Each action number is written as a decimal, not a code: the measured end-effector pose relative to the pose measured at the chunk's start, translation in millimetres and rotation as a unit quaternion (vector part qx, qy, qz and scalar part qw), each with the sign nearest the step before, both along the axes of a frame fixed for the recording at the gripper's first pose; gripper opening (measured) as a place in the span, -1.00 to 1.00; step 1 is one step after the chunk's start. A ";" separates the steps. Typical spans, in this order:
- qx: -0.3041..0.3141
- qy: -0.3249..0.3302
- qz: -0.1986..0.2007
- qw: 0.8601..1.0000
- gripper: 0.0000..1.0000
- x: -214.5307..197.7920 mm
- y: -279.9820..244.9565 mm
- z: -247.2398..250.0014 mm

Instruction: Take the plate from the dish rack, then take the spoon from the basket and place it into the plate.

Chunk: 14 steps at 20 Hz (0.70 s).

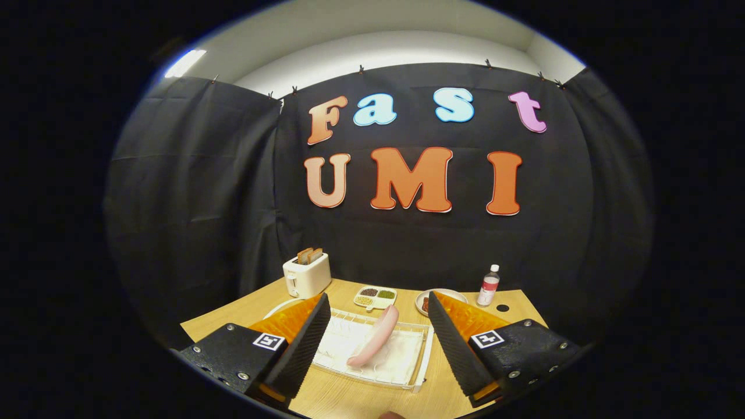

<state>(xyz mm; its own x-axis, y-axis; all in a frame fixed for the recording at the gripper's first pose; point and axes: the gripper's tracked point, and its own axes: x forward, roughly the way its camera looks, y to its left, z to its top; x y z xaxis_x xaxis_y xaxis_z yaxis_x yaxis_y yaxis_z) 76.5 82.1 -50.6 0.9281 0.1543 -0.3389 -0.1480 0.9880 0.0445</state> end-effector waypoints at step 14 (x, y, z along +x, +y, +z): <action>-0.008 0.220 -0.022 0.975 0.99 66.2 0.0 -108.8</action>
